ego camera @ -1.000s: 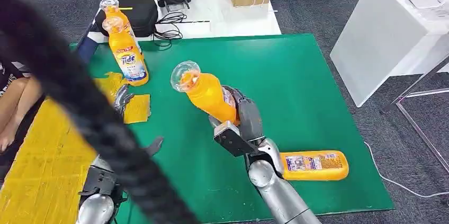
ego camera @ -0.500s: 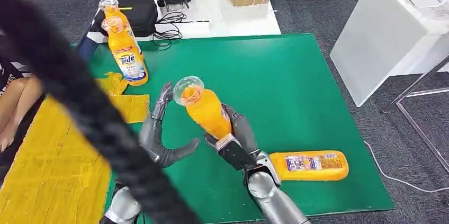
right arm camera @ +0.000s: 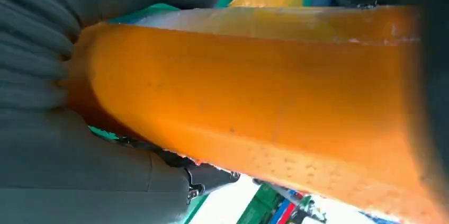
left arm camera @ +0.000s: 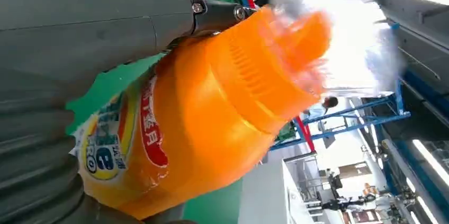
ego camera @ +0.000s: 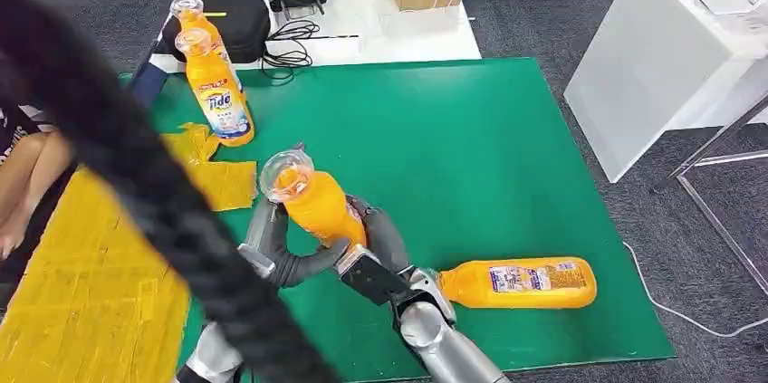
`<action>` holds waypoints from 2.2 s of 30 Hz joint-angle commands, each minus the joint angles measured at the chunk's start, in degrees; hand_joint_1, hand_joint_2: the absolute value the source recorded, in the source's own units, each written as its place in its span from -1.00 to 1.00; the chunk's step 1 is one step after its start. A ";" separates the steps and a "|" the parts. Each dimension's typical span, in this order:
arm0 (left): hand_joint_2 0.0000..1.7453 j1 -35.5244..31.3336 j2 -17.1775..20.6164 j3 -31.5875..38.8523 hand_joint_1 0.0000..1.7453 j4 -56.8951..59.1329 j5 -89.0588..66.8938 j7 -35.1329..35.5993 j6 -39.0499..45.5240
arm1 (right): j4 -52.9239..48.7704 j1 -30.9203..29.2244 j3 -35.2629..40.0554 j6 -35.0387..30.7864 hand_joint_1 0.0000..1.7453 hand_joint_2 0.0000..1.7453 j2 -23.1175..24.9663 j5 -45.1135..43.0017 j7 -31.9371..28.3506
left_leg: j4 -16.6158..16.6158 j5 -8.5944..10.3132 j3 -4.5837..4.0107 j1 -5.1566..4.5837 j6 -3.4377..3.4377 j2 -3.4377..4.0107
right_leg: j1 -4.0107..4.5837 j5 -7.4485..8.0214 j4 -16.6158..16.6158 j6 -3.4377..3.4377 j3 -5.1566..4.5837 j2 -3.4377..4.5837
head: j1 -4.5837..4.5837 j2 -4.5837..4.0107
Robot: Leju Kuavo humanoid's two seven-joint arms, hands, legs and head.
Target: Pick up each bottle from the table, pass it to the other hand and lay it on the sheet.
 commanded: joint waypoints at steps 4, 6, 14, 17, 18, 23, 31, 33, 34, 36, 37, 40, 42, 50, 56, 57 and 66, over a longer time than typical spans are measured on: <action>1.00 0.48 4.81 7.35 -0.72 0.28 6.85 -0.20 -5.18 | 5.60 -7.26 12.63 -2.19 1.00 1.00 3.48 0.24 -2.53 | -0.04 -0.04 0.16 0.12 -0.05 0.16 | 0.05 -0.01 -0.03 -0.05 0.07 0.12 | 0.00 0.00; 1.00 -0.15 4.16 7.75 1.00 1.05 7.00 -0.15 -5.60 | 5.16 -6.97 12.79 -2.81 1.00 1.00 3.00 -0.42 -2.78 | -0.02 -0.06 0.19 0.23 -0.06 0.12 | 0.14 -0.04 -0.06 -0.06 0.15 0.06 | 0.02 0.00; 1.00 -1.55 1.95 4.24 1.00 0.88 7.80 -0.75 -5.42 | -0.06 -1.88 12.12 -5.28 1.00 1.00 -0.64 -1.09 -3.81 | 0.02 -0.10 0.30 0.27 -0.01 -0.24 | 0.21 -0.14 -0.17 -0.05 0.46 -0.36 | 0.02 0.00; 1.00 -0.68 2.23 3.09 1.00 -1.35 7.77 -0.60 -4.88 | -2.49 0.61 11.33 -5.95 1.00 1.00 -1.96 -0.34 -3.78 | -0.01 -0.02 0.11 0.07 -0.03 -0.15 | 0.07 -0.07 -0.09 -0.03 0.15 -0.22 | 0.00 0.00; 1.00 -0.57 2.25 2.99 1.00 -1.63 7.73 -0.51 -4.76 | -2.81 0.86 11.28 -5.93 1.00 1.00 -2.14 -0.31 -3.79 | 0.00 -0.06 0.16 0.08 -0.03 -0.16 | 0.08 -0.10 -0.10 -0.04 0.21 -0.24 | 0.00 0.00; 1.00 -0.50 2.31 3.16 1.00 -1.38 7.80 -0.55 -4.68 | -2.94 0.90 11.17 -6.29 1.00 1.00 -1.93 0.21 -3.58 | 0.00 -0.04 0.11 0.08 -0.03 -0.10 | 0.06 -0.06 -0.09 -0.04 0.11 -0.17 | 0.00 0.00; 1.00 0.68 1.86 3.40 1.00 -1.35 8.55 -0.96 -3.81 | -4.61 2.66 11.09 -6.41 0.98 1.00 -2.63 1.45 -3.35 | 0.02 -0.15 0.31 0.16 -0.01 -0.09 | 0.14 -0.13 -0.16 -0.04 0.36 -0.21 | 0.02 0.00; 1.00 1.33 2.42 4.40 1.00 -2.82 7.73 -1.90 -2.15 | -5.56 3.48 10.44 -7.38 -1.00 1.00 -2.76 1.83 -3.27 | 0.00 -0.08 0.20 0.10 -0.01 -0.07 | 0.08 -0.09 -0.10 -0.03 0.19 -0.16 | 0.00 0.00; 1.00 1.72 2.97 5.07 1.00 -3.89 6.87 -2.32 -1.02 | -6.45 4.04 10.14 -7.66 -1.00 1.00 -2.95 1.98 -3.27 | -0.01 -0.04 0.12 0.07 -0.02 -0.08 | 0.06 -0.07 -0.08 -0.03 0.10 -0.16 | 0.02 0.00; 1.00 2.64 4.60 6.98 1.00 -6.26 3.90 -2.13 0.92 | -9.29 5.65 9.47 -8.64 -1.00 1.00 -3.70 3.29 -2.85 | 0.00 -0.07 0.14 0.10 -0.03 -0.07 | 0.09 -0.08 -0.09 -0.04 0.13 -0.16 | 0.02 0.00; 1.00 3.08 5.39 8.13 1.00 -7.29 1.56 -2.00 1.89 | -11.14 6.69 9.19 -9.24 -1.00 1.00 -4.24 4.54 -2.47 | -0.01 -0.06 0.13 0.06 -0.04 -0.06 | 0.05 -0.08 -0.05 -0.04 0.09 -0.14 | 0.00 0.00; 1.00 3.59 6.54 10.94 1.00 -8.20 -4.75 -1.21 4.33 | -14.90 8.83 8.04 -9.88 -1.00 1.00 -5.09 6.40 -1.67 | -0.01 -0.06 0.07 0.06 -0.04 0.02 | 0.05 -0.06 -0.05 -0.05 0.03 -0.06 | 0.00 0.00; 1.00 3.47 6.89 12.13 1.00 -8.16 -8.00 -0.75 5.46 | -16.08 9.44 7.53 -9.98 -1.00 1.00 -5.51 7.15 -1.51 | -0.01 -0.08 0.14 0.08 -0.04 -0.02 | 0.06 -0.08 -0.06 -0.05 0.11 -0.10 | 0.00 0.00; 1.00 3.34 6.60 12.13 1.00 -7.59 -10.06 -0.51 6.29 | -16.13 9.53 7.38 -9.86 -1.00 1.00 -5.34 7.52 -1.44 | 0.03 -0.14 0.24 0.16 -0.02 0.01 | 0.15 -0.11 -0.10 -0.05 0.26 -0.12 | 0.02 0.00; 1.00 0.79 8.68 15.57 1.00 -1.24 -33.12 6.48 13.00 | -22.02 11.94 7.36 -10.52 -1.00 1.00 -7.52 14.63 0.94 | -0.05 -0.03 0.11 0.05 -0.03 -0.09 | 0.05 -0.08 -0.07 -0.05 0.10 -0.17 | 0.02 0.00; 1.00 0.67 8.71 15.84 1.00 -0.06 -35.11 6.92 13.43 | -22.52 12.03 7.32 -10.47 -1.00 1.00 -7.78 15.30 1.34 | -0.05 -0.02 0.09 0.02 -0.03 -0.09 | 0.02 -0.08 -0.04 -0.04 0.06 -0.16 | 0.02 0.00; 1.00 -1.42 8.88 16.84 1.00 18.46 -78.64 26.54 25.70 | -27.29 11.52 6.57 -9.08 -1.00 1.00 -12.85 28.40 8.79 | -0.10 0.01 0.15 0.02 -0.01 -0.08 | 0.00 -0.04 -0.10 -0.01 0.10 -0.15 | 0.02 0.00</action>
